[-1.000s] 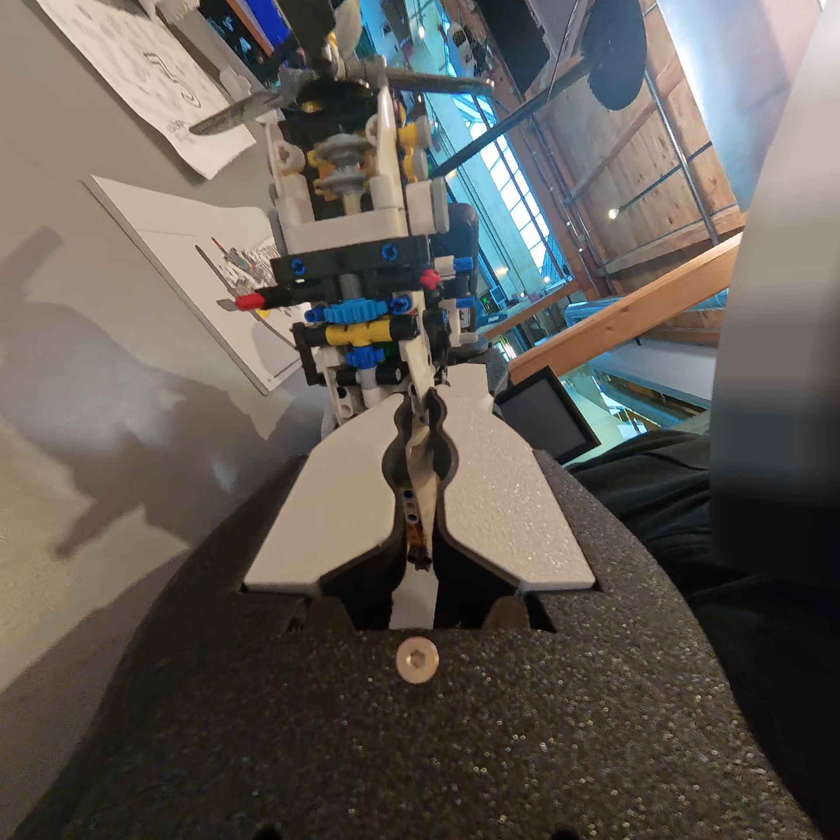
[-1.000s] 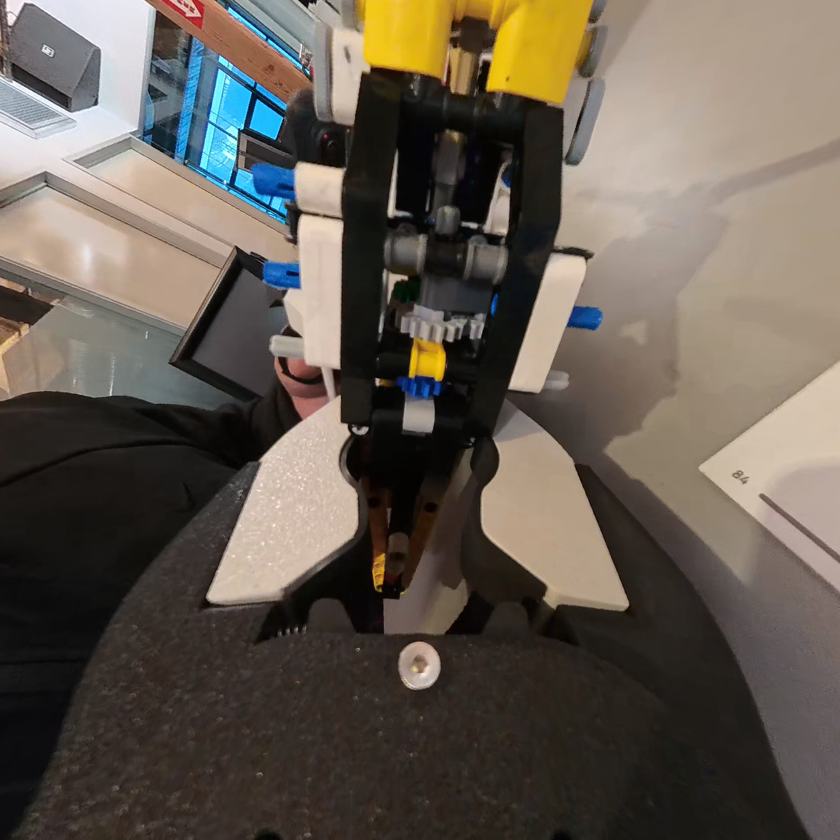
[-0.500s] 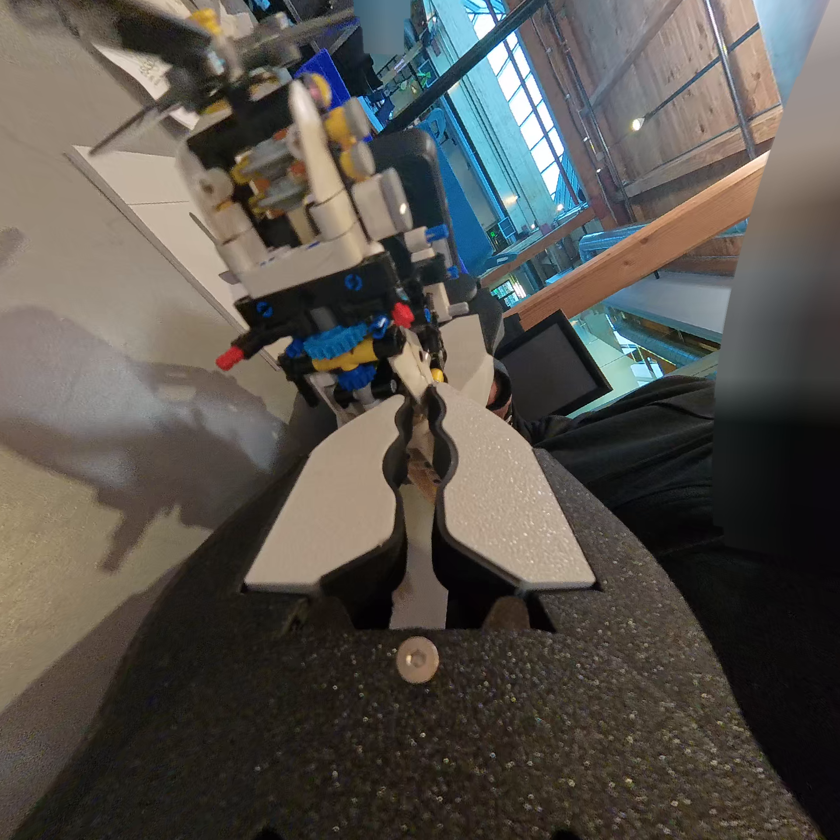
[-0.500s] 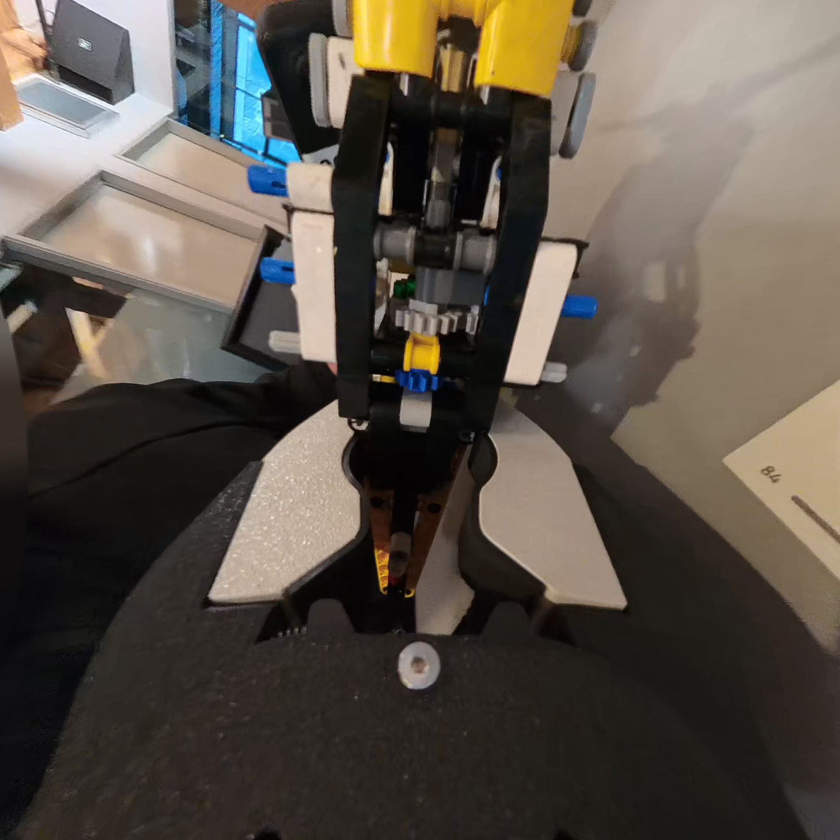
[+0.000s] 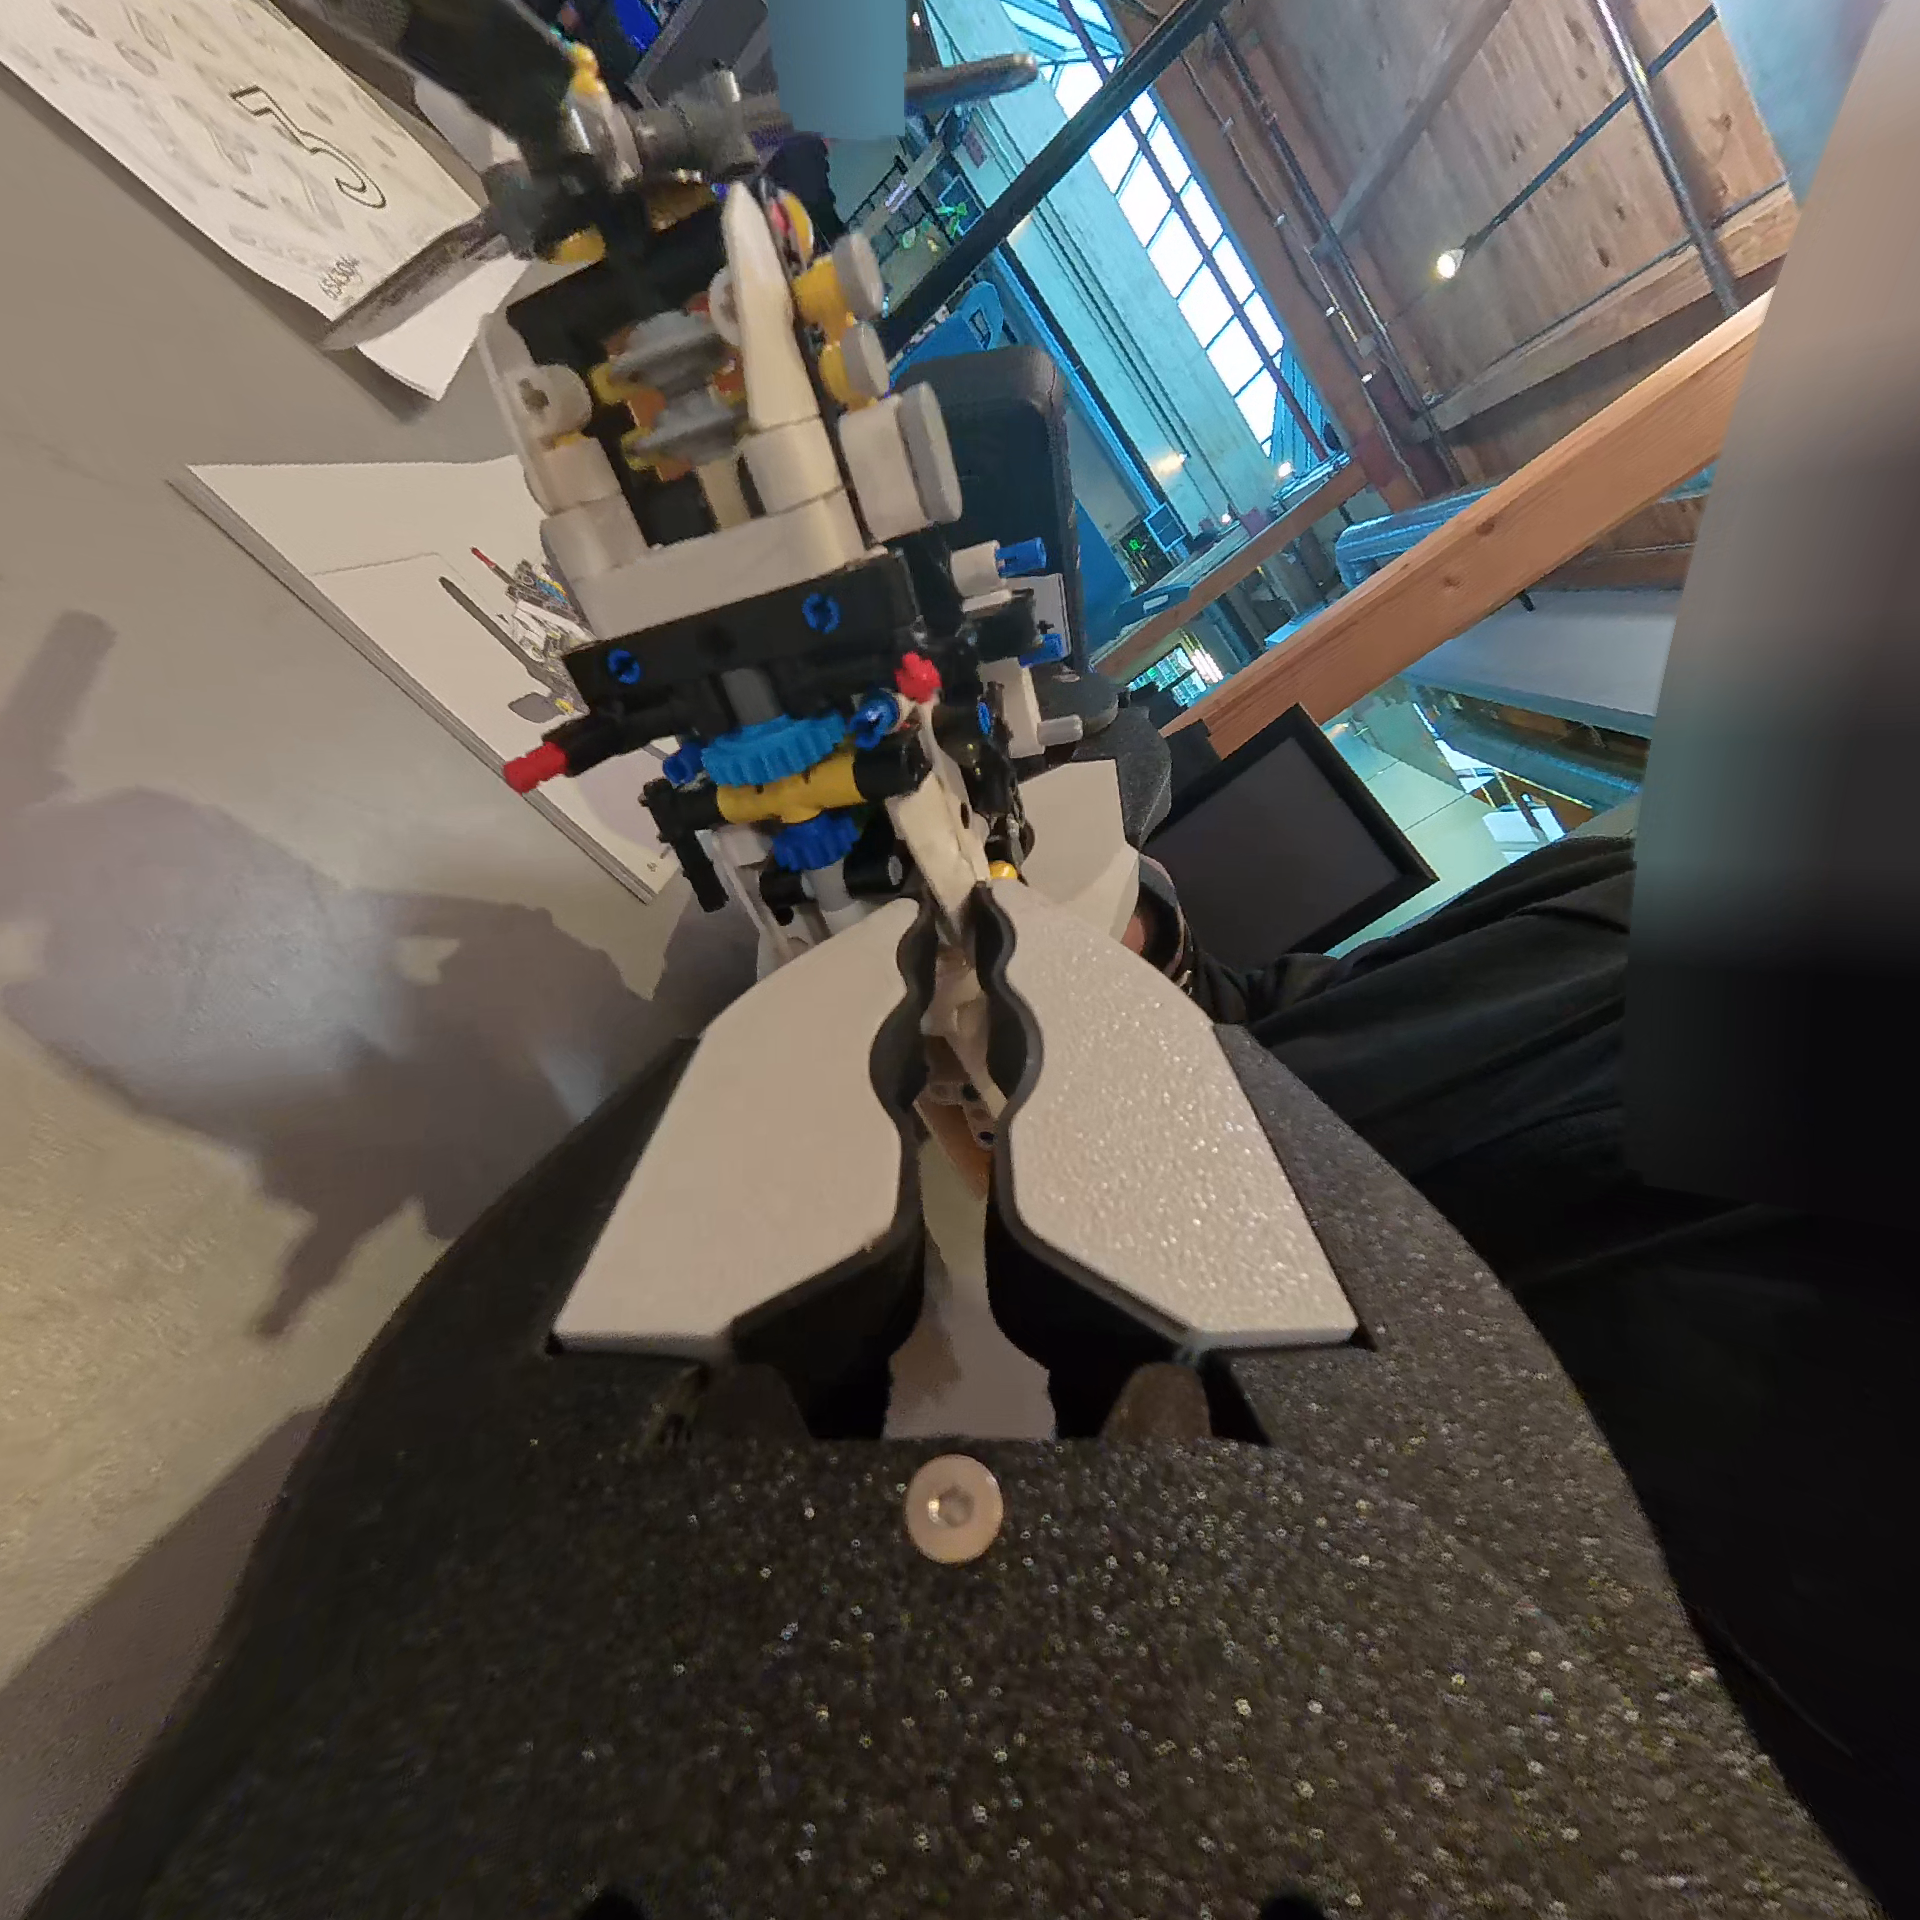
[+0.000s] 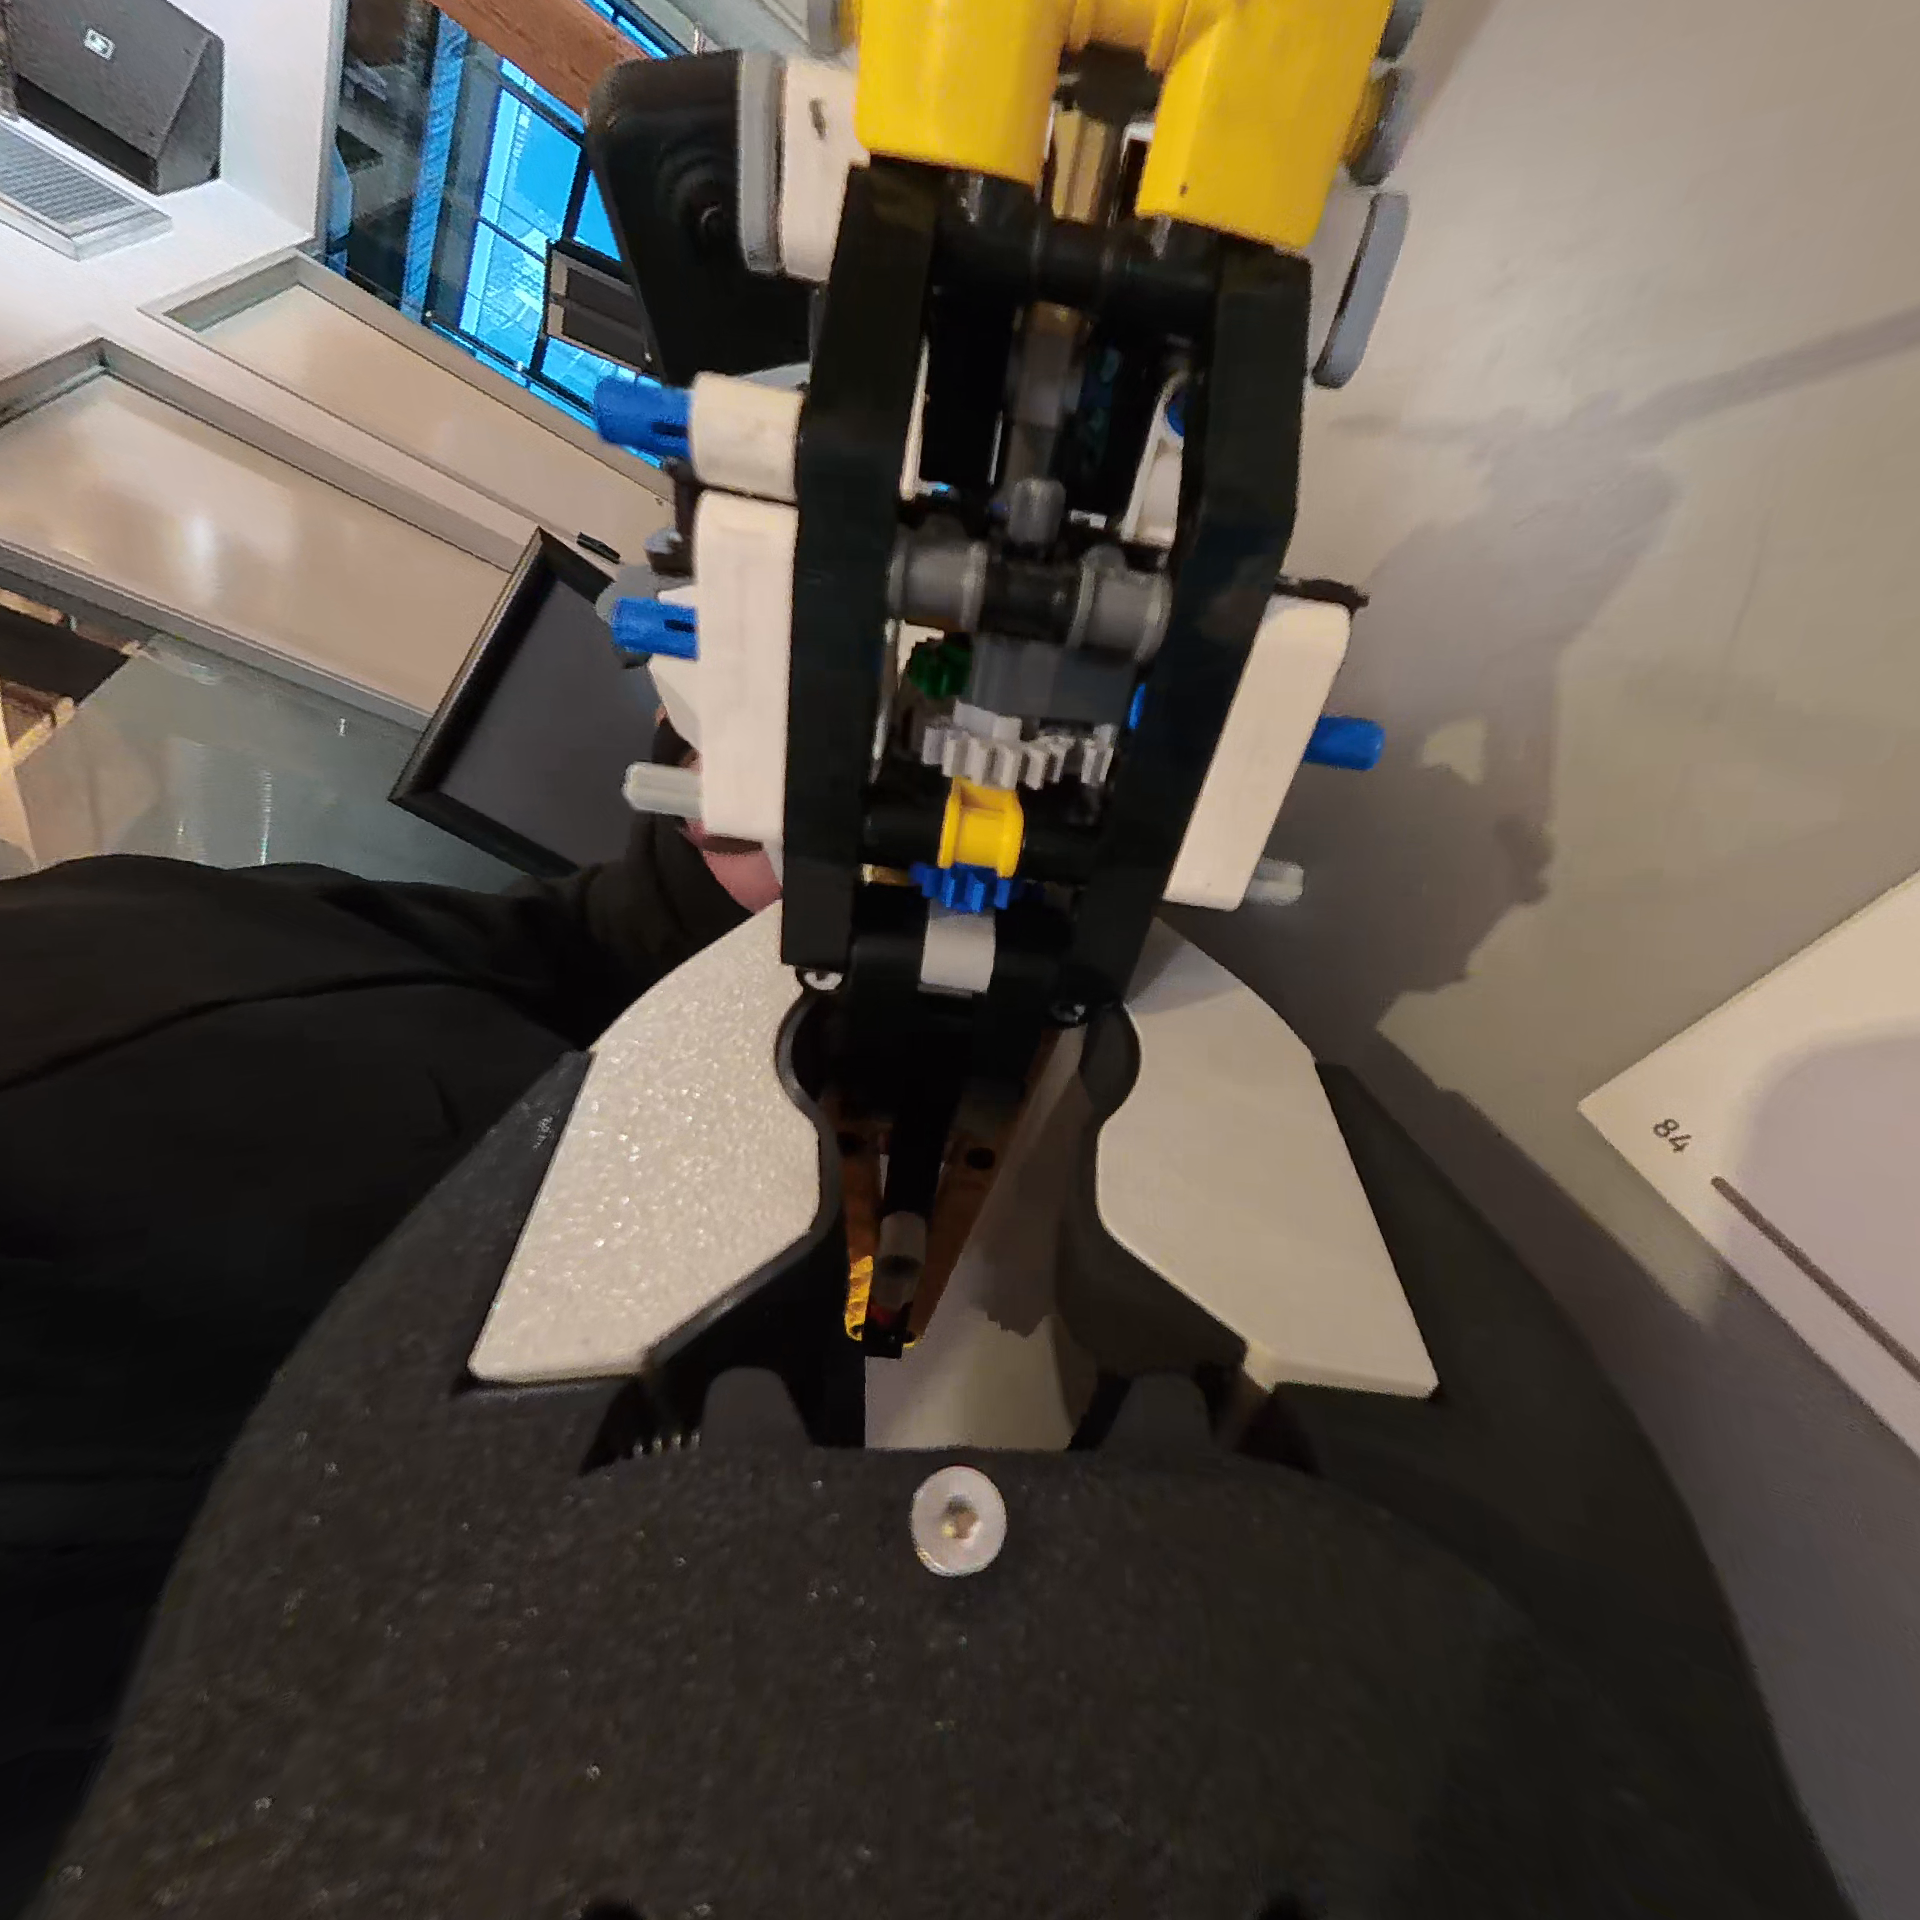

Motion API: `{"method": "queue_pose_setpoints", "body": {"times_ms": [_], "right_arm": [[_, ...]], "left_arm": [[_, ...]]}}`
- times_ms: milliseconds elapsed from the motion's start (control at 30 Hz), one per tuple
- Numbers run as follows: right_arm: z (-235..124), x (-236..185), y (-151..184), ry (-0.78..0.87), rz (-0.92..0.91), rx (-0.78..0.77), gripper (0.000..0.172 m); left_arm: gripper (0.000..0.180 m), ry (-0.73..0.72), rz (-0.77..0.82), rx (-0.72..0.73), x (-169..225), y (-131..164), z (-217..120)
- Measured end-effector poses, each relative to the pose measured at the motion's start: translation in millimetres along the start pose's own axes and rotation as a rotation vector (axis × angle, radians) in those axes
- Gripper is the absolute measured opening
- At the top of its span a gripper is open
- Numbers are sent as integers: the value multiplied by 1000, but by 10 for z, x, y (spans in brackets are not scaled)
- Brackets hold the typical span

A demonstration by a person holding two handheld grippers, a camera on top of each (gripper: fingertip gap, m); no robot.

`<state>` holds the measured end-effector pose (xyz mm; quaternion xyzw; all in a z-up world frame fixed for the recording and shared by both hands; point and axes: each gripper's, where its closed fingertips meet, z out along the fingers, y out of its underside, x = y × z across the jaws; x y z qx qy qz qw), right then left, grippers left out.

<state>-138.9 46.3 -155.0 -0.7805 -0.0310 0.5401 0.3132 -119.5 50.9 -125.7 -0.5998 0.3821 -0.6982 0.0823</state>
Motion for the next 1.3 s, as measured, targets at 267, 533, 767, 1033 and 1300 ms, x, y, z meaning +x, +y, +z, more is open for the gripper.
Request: {"method": "queue_pose_setpoints", "body": {"times_ms": [267,533,767,1033,1300], "right_arm": [[-11,-22,27,24,-37,-24,47],[-181,216,42,256,-98,-47,45],[-358,519,269,591,-160,-381,46],[-373,581,282,710,-284,-535,46],[-373,666,272,851,-493,-635,47]], "left_arm": [[9,34,55,-45,39,35,-8],[45,-30,122,18,27,-118,-258],[46,-168,354,72,191,-244,-366],[48,-220,497,-43,250,14,-22],[51,-209,611,-130,357,168,426]]}}
